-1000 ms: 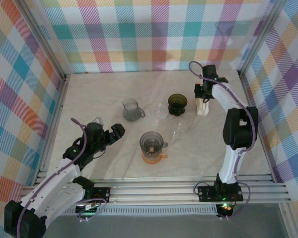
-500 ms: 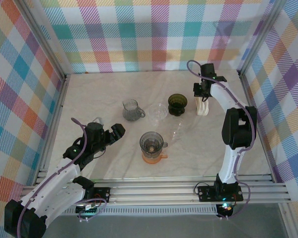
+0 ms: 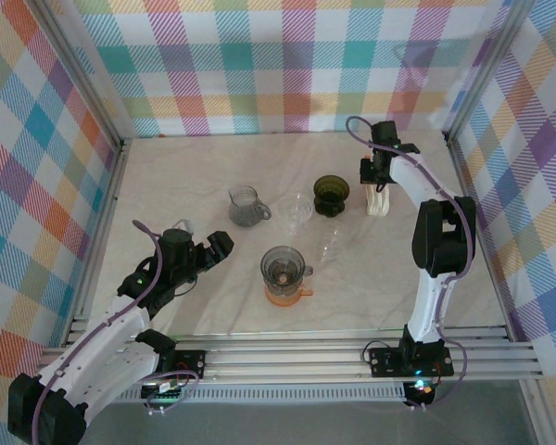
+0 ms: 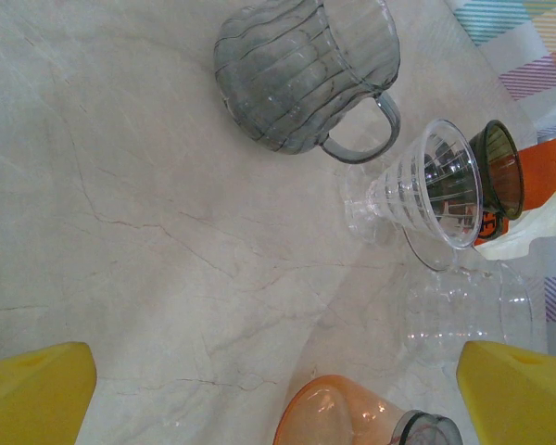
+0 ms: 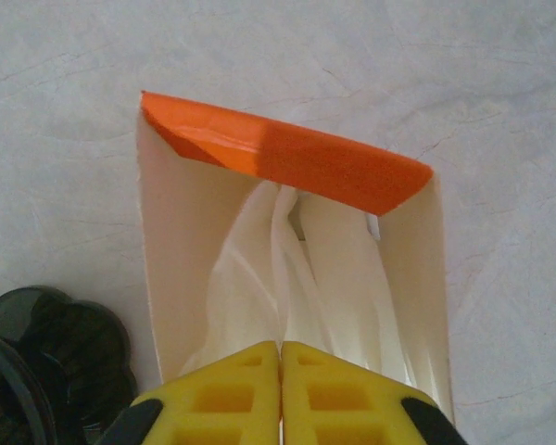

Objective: Place the coffee filter in the dripper

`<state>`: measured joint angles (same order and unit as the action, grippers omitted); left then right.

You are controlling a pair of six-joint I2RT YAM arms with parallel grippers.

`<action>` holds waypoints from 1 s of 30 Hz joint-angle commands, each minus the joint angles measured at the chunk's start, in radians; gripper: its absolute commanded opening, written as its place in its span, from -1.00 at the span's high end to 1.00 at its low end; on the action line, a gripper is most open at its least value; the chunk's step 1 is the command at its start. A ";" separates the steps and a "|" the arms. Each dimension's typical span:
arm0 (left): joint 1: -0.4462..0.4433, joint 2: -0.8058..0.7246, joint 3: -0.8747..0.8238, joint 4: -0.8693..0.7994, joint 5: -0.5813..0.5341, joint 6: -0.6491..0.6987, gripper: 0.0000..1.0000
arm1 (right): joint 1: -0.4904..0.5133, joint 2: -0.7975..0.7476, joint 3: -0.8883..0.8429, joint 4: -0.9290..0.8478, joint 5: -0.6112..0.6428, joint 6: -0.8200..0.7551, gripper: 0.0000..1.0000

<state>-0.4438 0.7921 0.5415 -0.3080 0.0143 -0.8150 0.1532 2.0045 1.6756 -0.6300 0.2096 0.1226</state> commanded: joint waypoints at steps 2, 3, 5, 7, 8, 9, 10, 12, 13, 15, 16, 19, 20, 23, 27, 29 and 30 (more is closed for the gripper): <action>-0.004 -0.007 0.014 0.009 -0.005 0.004 -1.00 | 0.011 -0.024 0.024 -0.013 0.010 -0.007 0.93; -0.004 -0.007 0.015 0.009 -0.005 0.005 -1.00 | 0.013 -0.033 0.024 -0.016 0.007 -0.006 0.97; -0.004 -0.008 0.014 0.009 -0.004 0.004 -1.00 | 0.014 -0.051 0.022 -0.020 0.004 -0.006 1.00; -0.004 -0.011 0.012 0.009 -0.003 0.001 -1.00 | 0.016 -0.071 0.018 -0.028 0.005 -0.006 1.00; -0.003 -0.012 0.010 0.010 -0.004 0.000 -1.00 | 0.018 -0.081 0.015 -0.028 0.005 -0.007 1.00; -0.004 -0.014 0.009 0.009 -0.001 -0.001 -1.00 | 0.017 -0.091 0.009 -0.029 0.005 -0.008 1.00; -0.004 -0.017 0.007 0.009 -0.002 -0.001 -1.00 | 0.017 -0.101 0.004 -0.028 0.005 -0.006 1.00; -0.004 -0.020 0.006 0.009 -0.004 -0.001 -1.00 | 0.018 -0.119 -0.007 -0.025 0.007 -0.007 1.00; -0.004 -0.022 0.005 0.008 -0.004 -0.001 -1.00 | 0.017 -0.123 -0.011 -0.028 0.009 -0.007 1.00; -0.004 -0.025 0.005 0.007 -0.004 -0.002 -1.00 | 0.017 -0.134 -0.016 -0.027 0.011 -0.009 1.00; -0.004 -0.027 0.005 0.006 -0.004 -0.001 -1.00 | 0.017 -0.136 -0.020 -0.027 0.014 -0.008 1.00; -0.004 -0.032 0.003 0.001 -0.005 -0.001 -1.00 | 0.017 -0.133 -0.026 -0.028 0.013 -0.009 0.98; -0.004 -0.035 0.002 0.001 -0.005 -0.001 -1.00 | 0.017 -0.130 -0.029 -0.026 0.013 -0.007 0.98; -0.004 -0.041 0.000 -0.002 -0.008 -0.001 -1.00 | 0.018 -0.121 -0.041 -0.019 0.003 0.001 0.97; -0.004 -0.044 -0.002 -0.003 -0.011 -0.002 -1.00 | 0.027 -0.098 -0.053 -0.007 -0.002 0.012 0.96; -0.004 -0.041 -0.003 -0.004 -0.013 -0.002 -1.00 | 0.032 -0.086 -0.057 0.000 -0.007 0.013 0.95; -0.004 -0.040 -0.002 -0.003 -0.013 -0.001 -1.00 | 0.035 -0.081 -0.057 0.003 -0.007 0.016 0.94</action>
<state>-0.4438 0.7616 0.5411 -0.3111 0.0139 -0.8154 0.1730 1.8950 1.6321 -0.6441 0.2089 0.1226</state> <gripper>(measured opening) 0.999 0.061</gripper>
